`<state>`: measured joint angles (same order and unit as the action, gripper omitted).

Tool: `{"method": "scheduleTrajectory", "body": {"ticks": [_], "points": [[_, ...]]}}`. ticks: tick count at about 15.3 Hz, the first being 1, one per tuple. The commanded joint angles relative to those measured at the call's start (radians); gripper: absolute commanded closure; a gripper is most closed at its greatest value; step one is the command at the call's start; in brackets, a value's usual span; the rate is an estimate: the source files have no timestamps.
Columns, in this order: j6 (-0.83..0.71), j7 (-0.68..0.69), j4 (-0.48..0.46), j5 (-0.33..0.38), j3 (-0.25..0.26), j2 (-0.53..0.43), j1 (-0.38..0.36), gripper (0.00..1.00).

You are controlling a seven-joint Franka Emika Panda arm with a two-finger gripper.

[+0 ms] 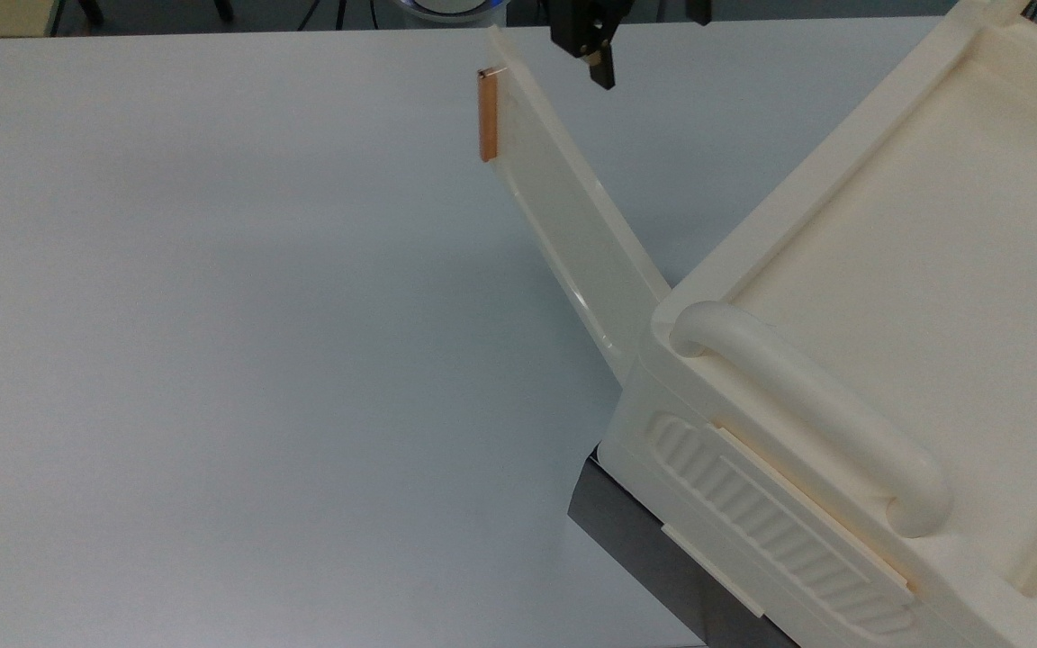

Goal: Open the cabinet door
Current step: 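Pull the door edge away from the cabinet, swinging it open on its hinge, then release the door and raise the gripper away from it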

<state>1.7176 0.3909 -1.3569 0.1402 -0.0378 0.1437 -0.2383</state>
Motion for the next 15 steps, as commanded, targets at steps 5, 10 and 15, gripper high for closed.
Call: {"method": "scheduleTrajectory", "body": {"ticks": [5,10,15], "points": [[-0.029,-0.053,-0.059,-0.111,0.001,-0.015,0.118,0.00],[-0.019,-0.052,-0.067,-0.145,0.001,-0.010,0.195,0.00],[-0.074,-0.055,-0.110,-0.165,0.007,-0.027,0.227,0.00]]}}
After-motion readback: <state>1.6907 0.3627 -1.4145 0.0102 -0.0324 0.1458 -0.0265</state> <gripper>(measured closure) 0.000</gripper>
